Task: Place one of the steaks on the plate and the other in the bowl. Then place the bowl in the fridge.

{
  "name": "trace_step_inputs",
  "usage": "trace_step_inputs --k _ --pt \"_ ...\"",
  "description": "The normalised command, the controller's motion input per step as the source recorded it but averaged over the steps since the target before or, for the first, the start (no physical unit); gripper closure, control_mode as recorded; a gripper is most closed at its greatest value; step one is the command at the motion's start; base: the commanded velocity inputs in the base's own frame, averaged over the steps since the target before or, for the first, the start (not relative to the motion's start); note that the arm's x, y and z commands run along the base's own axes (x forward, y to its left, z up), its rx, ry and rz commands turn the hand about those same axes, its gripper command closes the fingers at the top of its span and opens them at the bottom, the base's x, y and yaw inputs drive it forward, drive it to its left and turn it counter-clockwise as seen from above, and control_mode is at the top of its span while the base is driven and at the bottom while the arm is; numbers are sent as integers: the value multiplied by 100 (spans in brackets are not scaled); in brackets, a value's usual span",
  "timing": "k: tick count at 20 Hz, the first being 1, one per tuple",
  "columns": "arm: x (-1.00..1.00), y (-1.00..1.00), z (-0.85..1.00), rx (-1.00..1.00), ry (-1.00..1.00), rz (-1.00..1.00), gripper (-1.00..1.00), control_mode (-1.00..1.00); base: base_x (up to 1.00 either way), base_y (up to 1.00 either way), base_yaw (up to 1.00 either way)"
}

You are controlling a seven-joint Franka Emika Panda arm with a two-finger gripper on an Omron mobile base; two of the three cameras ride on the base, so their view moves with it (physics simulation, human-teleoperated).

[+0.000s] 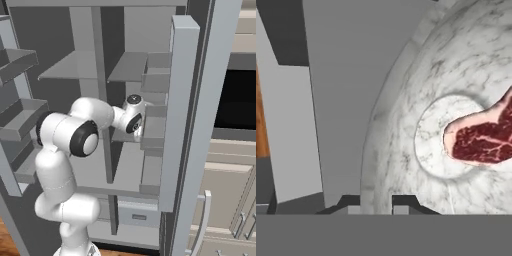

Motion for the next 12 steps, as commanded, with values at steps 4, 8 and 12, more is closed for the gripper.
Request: trace_step_inputs --k 4,8,12 --pt "19 -12 -17 0 0 0 100 -100 0 0 0" --pt "0 0 2 0 0 0 -100 -100 0 0 0" --pt "0 6 15 -4 -5 0 -100 -100 0 0 0"
